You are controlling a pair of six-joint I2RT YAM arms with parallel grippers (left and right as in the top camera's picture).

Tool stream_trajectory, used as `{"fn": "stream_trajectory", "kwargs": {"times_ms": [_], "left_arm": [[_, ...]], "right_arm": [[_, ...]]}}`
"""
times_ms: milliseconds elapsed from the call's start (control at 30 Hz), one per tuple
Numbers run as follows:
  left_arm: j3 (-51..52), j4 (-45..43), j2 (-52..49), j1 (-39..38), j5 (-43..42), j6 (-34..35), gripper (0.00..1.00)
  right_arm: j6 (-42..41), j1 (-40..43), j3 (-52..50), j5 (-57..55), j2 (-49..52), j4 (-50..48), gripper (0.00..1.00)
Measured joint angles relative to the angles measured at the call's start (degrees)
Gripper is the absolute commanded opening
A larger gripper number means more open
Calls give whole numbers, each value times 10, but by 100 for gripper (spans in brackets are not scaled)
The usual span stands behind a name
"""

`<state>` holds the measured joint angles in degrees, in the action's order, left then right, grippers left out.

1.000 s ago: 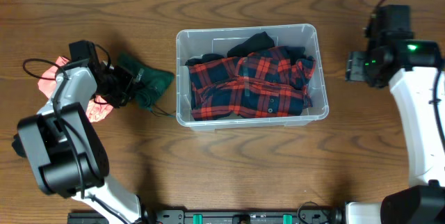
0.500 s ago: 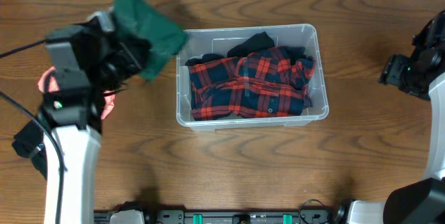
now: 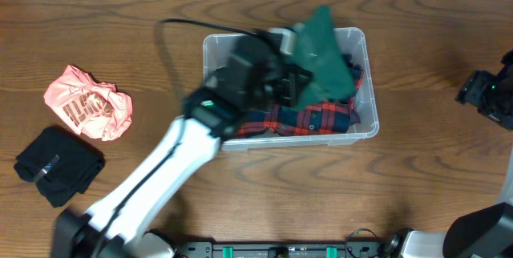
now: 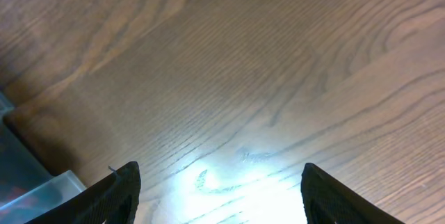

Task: Pack container
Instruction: 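Lift the dark green shirt and carry it into the bin, then release and press the green shirt flat in the bin's right side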

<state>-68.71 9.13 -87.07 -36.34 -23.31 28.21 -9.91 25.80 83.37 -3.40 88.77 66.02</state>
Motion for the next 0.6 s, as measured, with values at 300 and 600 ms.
{"fn": "stream_trajectory", "kwargs": {"times_ms": [300, 600], "left_arm": [[0, -97, -154, -35, 1, 47, 6], [-10, -43, -173, -35, -7, 23, 82]], "right_arm": [[-1, 0, 0, 0, 0, 0, 72], [-1, 0, -1, 0, 0, -3, 72]]}}
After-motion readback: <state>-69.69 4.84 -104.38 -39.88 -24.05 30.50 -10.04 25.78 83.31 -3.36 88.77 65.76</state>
